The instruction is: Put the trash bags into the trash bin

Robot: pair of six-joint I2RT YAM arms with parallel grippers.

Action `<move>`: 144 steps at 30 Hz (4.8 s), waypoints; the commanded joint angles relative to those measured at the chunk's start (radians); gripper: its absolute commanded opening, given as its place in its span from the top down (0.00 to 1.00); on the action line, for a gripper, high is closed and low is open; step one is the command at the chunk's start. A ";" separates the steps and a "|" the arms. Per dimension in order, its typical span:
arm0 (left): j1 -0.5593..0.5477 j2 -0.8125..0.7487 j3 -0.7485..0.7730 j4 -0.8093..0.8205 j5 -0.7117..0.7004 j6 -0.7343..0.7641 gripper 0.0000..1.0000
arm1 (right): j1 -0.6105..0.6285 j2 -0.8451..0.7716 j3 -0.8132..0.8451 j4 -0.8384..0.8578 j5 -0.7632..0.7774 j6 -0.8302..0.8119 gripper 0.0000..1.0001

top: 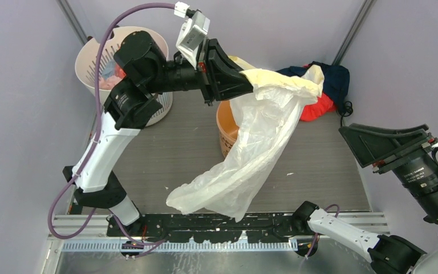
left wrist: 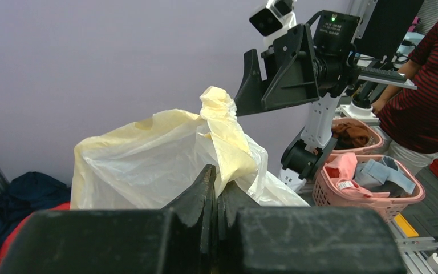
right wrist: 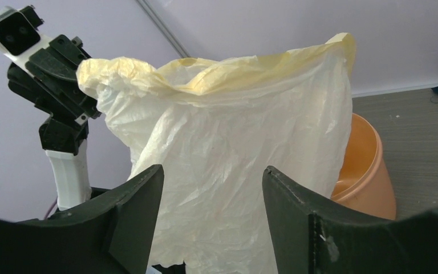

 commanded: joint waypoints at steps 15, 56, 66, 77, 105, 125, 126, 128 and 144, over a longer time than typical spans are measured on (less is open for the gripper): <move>0.039 -0.054 0.009 0.299 -0.140 -0.083 0.97 | 0.007 -0.025 -0.090 -0.011 -0.110 -0.006 0.03; 0.064 0.045 0.098 0.604 -0.314 -0.205 0.98 | 0.006 -0.009 -0.583 0.327 -0.590 -0.033 0.08; 0.067 0.060 0.093 0.609 -0.313 -0.206 0.98 | 0.006 0.002 -0.610 0.441 -0.796 0.007 0.06; 0.070 0.065 0.064 0.658 -0.300 -0.242 0.99 | 0.006 0.058 -0.621 0.414 -0.680 0.011 0.09; 0.081 0.027 0.050 0.631 -0.275 -0.242 0.99 | 0.006 0.120 -0.553 0.400 -0.307 -0.078 0.99; 0.097 -0.200 -0.315 0.544 -0.231 -0.096 1.00 | -0.070 0.432 -0.458 0.574 0.204 -0.381 0.99; 0.098 -0.207 -0.337 0.546 -0.233 -0.093 1.00 | -0.097 0.437 -0.477 0.599 0.189 -0.381 0.99; 0.101 -0.208 -0.365 0.552 -0.231 -0.090 1.00 | -0.173 0.458 -0.494 0.625 0.122 -0.360 0.99; 0.119 -0.150 -0.452 0.586 -0.207 -0.097 1.00 | -0.417 0.469 -0.768 0.757 -0.200 -0.188 0.99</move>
